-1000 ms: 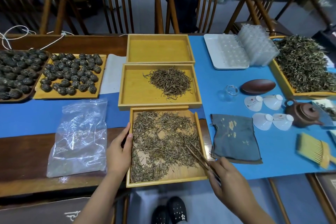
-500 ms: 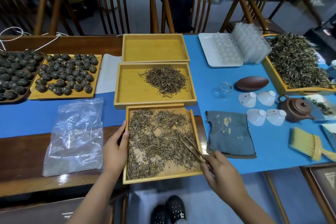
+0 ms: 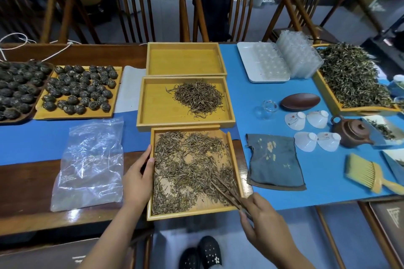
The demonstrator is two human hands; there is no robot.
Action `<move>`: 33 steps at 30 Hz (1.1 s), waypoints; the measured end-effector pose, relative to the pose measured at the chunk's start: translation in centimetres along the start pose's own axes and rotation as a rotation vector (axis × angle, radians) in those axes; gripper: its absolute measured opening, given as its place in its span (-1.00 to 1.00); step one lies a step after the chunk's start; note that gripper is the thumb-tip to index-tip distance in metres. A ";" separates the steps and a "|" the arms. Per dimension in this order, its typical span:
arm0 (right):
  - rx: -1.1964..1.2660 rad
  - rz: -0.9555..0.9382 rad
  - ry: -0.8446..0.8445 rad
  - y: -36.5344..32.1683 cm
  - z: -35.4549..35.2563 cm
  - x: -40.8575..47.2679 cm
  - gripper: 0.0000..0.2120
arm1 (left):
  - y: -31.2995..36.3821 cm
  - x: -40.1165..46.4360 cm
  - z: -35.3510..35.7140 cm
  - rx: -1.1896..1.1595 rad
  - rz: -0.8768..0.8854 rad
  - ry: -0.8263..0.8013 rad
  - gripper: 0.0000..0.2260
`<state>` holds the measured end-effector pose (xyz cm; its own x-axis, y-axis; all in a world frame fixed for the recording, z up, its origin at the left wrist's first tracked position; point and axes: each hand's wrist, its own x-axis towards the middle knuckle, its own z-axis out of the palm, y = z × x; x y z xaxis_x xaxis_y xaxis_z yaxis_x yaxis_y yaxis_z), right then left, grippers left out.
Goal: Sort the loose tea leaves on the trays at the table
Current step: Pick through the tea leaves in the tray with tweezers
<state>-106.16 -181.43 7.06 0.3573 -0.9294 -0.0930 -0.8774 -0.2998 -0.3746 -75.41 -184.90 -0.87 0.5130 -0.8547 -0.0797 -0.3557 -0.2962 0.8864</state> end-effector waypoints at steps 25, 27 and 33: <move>-0.033 -0.110 -0.025 -3.7 0.2 3.6 -0.83 | 0.9 -0.3 -0.3 -0.021 0.014 0.001 -0.68; -0.003 -0.107 -0.005 -4.5 0.3 5.9 -0.84 | 1.0 -0.3 -0.3 -0.022 0.010 -0.002 -0.68; -0.005 -0.110 0.028 -7.3 3.0 11.5 -0.75 | 1.0 -0.3 -0.3 -0.038 0.012 0.001 -0.68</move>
<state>-94.63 -189.30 5.97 0.4425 -0.8964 -0.0262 -0.8350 -0.4012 -0.3766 -75.68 -184.78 0.17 0.5096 -0.8577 -0.0690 -0.3314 -0.2696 0.9042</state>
